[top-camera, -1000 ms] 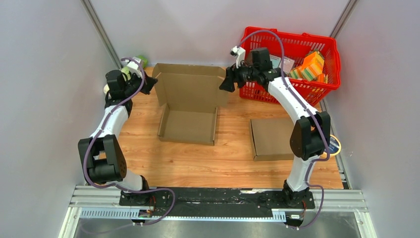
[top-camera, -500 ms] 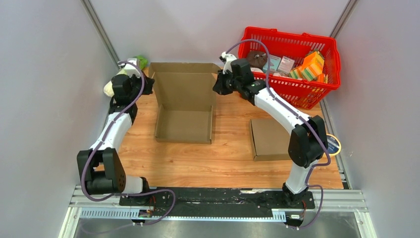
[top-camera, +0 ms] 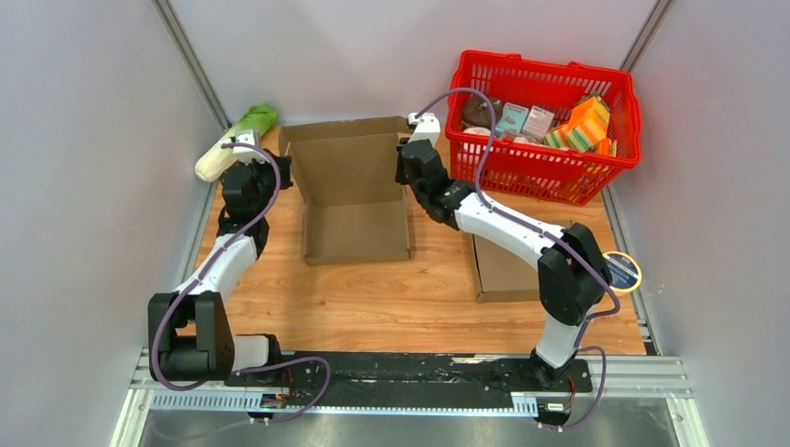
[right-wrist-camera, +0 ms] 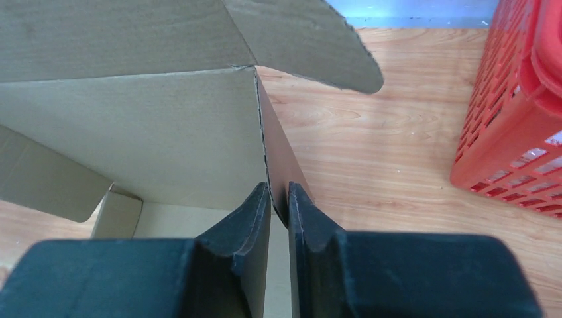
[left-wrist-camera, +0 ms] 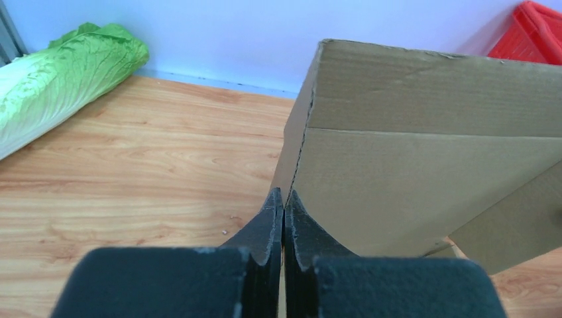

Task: Fold the paper box

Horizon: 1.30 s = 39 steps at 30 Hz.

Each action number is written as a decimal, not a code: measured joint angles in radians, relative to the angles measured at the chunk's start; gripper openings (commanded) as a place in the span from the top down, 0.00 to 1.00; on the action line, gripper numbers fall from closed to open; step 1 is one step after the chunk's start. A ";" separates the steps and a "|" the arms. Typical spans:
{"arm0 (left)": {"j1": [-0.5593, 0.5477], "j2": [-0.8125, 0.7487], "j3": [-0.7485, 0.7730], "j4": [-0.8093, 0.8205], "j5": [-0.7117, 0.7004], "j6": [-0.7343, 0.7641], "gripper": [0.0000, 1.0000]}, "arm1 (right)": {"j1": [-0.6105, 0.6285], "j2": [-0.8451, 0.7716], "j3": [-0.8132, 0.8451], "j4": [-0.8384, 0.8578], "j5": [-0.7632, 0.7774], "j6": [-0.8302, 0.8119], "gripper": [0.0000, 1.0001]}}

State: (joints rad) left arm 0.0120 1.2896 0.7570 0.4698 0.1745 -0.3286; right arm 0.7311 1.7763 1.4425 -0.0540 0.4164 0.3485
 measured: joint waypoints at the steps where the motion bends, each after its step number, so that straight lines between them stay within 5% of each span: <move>1: 0.000 -0.002 -0.016 0.027 -0.006 -0.008 1.00 | 0.011 -0.003 -0.021 0.038 0.034 -0.001 0.82; 12: -0.047 -0.143 -0.180 0.095 -0.082 -0.061 1.00 | 0.115 -0.074 -0.279 0.266 0.267 0.027 0.80; 22: -0.052 -0.205 -0.226 0.075 -0.110 -0.088 1.00 | 0.160 -0.077 -0.229 0.231 0.339 0.141 0.70; 25: -0.052 -0.221 -0.237 0.069 -0.111 -0.097 1.00 | 0.174 -0.077 -0.232 0.222 0.344 0.182 0.54; 29: -0.058 -0.245 -0.244 0.046 -0.106 -0.104 1.00 | 0.177 -0.099 -0.266 0.210 0.287 0.160 0.05; 30: -0.058 -0.251 -0.245 0.040 -0.105 -0.103 1.00 | 0.176 -0.113 -0.275 0.201 0.259 0.148 0.00; 39: -0.058 -0.283 -0.250 0.011 -0.104 -0.071 1.00 | 0.161 -0.424 -0.346 -0.132 -0.035 -0.030 0.00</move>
State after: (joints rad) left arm -0.0463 1.0069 0.5068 0.4808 0.0708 -0.3996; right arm 0.8921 1.3525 1.0966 -0.1864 0.3817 0.3183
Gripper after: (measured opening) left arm 0.007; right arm 0.998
